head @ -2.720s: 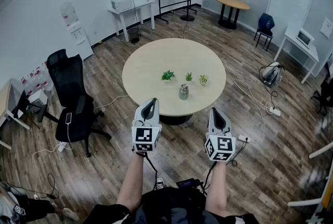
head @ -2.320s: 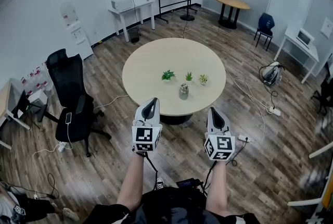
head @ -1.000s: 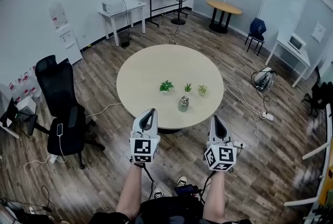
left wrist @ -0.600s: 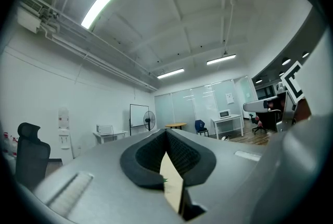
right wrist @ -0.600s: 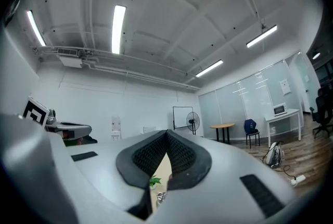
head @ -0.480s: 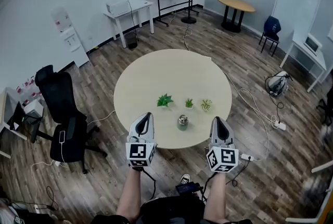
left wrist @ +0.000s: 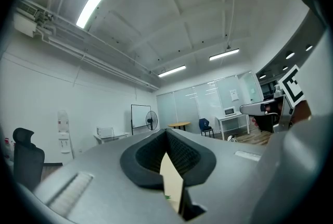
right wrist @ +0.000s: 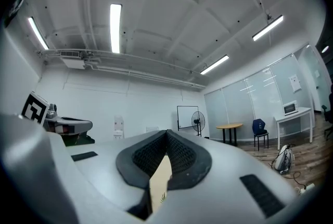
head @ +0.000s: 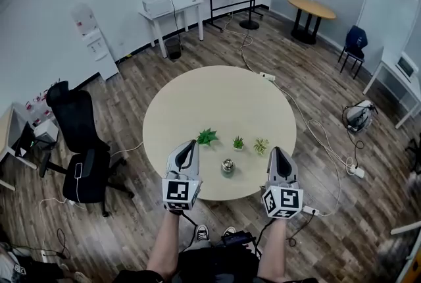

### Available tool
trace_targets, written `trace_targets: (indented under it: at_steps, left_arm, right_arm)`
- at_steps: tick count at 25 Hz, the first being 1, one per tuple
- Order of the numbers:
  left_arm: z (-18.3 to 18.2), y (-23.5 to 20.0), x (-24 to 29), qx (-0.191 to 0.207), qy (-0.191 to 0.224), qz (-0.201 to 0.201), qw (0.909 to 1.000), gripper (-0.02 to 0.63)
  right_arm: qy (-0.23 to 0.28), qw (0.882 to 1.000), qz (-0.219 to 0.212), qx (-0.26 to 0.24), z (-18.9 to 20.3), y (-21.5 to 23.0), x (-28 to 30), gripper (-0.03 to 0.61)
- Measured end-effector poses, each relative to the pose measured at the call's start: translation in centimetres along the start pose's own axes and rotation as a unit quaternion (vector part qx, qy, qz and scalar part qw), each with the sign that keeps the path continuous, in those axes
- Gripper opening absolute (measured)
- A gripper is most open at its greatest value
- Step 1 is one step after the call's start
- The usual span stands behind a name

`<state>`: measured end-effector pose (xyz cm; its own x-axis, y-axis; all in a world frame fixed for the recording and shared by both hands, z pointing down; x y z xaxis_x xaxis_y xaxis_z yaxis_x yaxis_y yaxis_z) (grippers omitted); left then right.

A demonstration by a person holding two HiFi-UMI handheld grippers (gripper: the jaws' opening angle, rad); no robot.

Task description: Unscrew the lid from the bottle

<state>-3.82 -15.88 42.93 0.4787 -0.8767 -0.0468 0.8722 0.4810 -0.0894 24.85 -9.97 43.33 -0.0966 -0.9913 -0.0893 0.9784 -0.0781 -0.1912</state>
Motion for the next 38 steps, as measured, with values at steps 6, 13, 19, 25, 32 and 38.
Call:
trace_targets:
  at_steps: [6, 13, 19, 25, 32, 38]
  left_arm:
    - [-0.4, -1.3, 2.0, -0.001, 0.007, 0.011, 0.9999, 0.002]
    - [0.1, -2.8, 3.4, -0.005, 0.011, 0.023, 0.9997, 0.002]
    - [0.4, -3.3, 4.4, -0.025, 0.006, 0.054, 0.9982, 0.146]
    - [0.9, -2.8, 4.5, -0.033, 0.024, 0.092, 0.9949, 0.359]
    - [5.8, -2.6, 5.1, -0.025, -0.005, 0.109, 0.9937, 0.371]
    - [13.9, -0.9, 4.7, -0.055, -0.024, 0.117, 0.9913, 0.37]
  right_arm:
    - [0.004, 1.0, 0.006, -0.004, -0.5, 0.1, 2.4, 0.003]
    - [-0.005, 1.0, 0.01, -0.011, 0.2, -0.9, 3.7, 0.003]
    - [-0.007, 1.0, 0.014, -0.017, 0.1, -1.0, 4.4, 0.003]
    - [-0.013, 1.0, 0.019, -0.019, 0.4, -1.0, 4.2, 0.003]
    - [-0.027, 0.999, 0.021, -0.021, 1.0, -1.3, 4.1, 0.003]
    - [-0.045, 0.999, 0.024, -0.015, 2.1, -0.9, 3.6, 0.003]
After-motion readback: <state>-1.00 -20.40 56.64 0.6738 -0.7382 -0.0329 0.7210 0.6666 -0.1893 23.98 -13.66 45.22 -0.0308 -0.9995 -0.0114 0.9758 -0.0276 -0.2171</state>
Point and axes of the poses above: the fingertips, and each gripper's own axes: x forward along the fingers, y to its right, z out of its underside, the point moved 9 cm from there along -x, backward along the fingers, and after that the axes turned 13 degrees about -x, right-handed, at the moved point
